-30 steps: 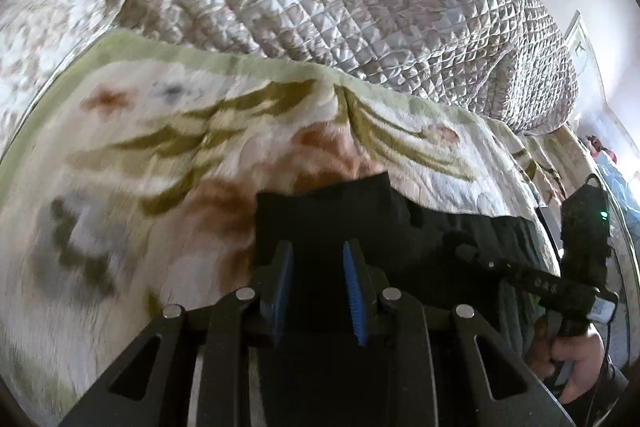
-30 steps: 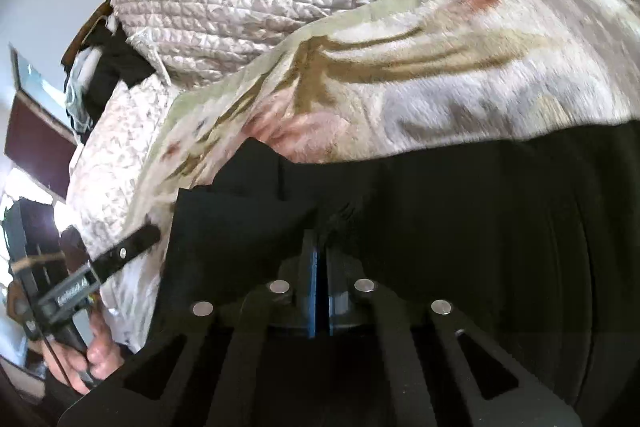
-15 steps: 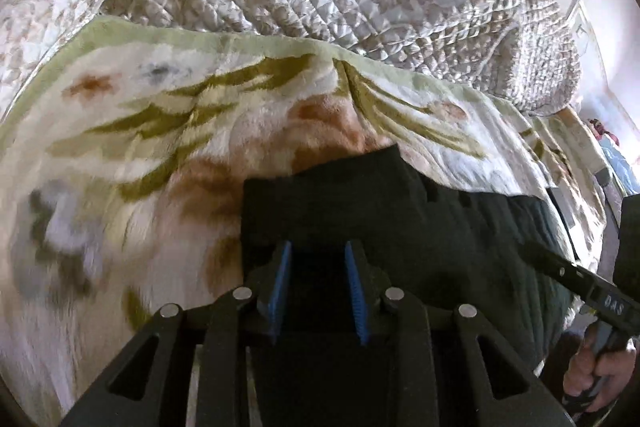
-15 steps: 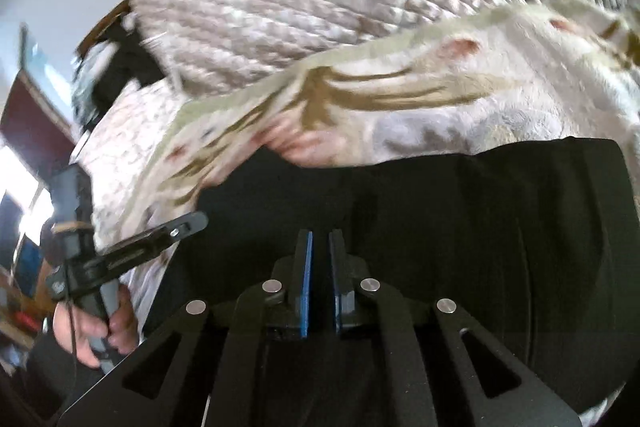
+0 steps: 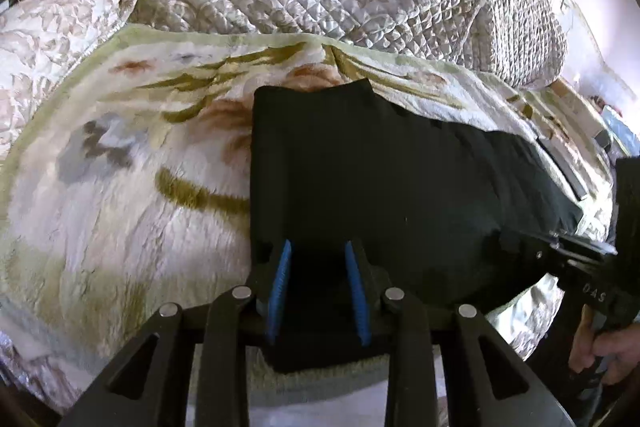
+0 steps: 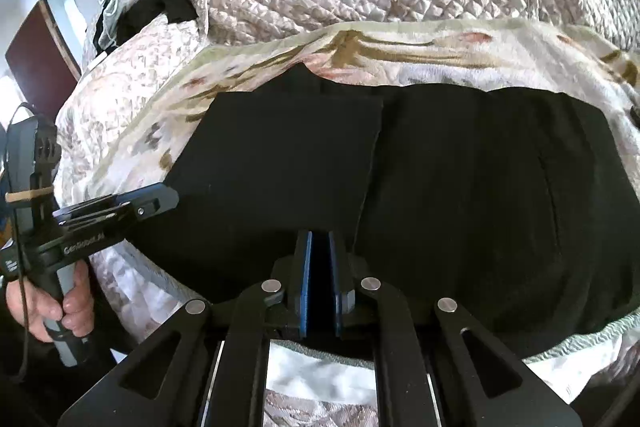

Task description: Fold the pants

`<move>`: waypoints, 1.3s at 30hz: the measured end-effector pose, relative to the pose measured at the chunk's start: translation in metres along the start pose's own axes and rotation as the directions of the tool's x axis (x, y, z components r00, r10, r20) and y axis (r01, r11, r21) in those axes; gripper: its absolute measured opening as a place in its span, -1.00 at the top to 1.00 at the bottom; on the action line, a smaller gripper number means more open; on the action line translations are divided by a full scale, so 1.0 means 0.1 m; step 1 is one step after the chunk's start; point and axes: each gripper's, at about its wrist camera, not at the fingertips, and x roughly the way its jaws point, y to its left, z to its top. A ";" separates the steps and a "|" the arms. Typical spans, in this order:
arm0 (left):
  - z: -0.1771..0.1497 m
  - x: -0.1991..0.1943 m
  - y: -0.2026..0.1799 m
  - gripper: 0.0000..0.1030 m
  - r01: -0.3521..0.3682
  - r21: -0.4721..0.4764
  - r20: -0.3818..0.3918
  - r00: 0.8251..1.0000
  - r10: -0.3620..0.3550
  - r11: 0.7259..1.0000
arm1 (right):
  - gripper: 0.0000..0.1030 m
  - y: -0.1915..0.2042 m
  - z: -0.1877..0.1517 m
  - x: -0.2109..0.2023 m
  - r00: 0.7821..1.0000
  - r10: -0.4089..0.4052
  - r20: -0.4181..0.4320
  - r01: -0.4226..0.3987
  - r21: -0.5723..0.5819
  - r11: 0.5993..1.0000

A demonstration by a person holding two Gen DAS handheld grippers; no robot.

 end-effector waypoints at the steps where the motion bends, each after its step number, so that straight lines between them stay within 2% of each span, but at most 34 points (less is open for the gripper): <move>1: -0.01 -0.01 -0.01 0.41 -0.007 0.001 0.000 1.000 0.007 1.000 | 0.85 0.01 -0.01 -0.01 1.000 -0.005 0.004 0.005 -0.002 1.000; 8: -0.01 -0.01 -0.06 0.40 -0.048 0.007 -0.022 0.999 0.048 0.999 | 0.83 0.03 -0.03 -0.05 1.000 -0.029 0.001 0.029 -0.012 1.000; 12: -0.02 -0.01 -0.07 0.40 -0.060 0.006 -0.028 0.998 0.060 0.998 | 0.67 0.00 -0.04 -0.07 0.999 -0.049 -0.005 0.049 -0.005 0.999; 19: -0.02 -0.02 -0.10 0.40 -0.079 0.012 -0.042 0.996 0.079 0.997 | 0.61 -0.02 -0.04 -0.14 0.999 -0.053 0.001 0.053 0.007 0.999; 33: 0.21 0.06 -0.13 0.40 -0.113 0.020 -0.085 0.990 0.114 0.993 | 0.60 -0.17 0.12 -0.27 0.996 -0.073 0.060 0.071 0.037 0.997; 39: 0.27 0.13 -0.16 0.40 -0.107 0.032 -0.088 0.990 0.109 0.994 | 0.60 -0.33 0.09 -0.20 0.994 -0.105 0.028 0.104 0.048 0.993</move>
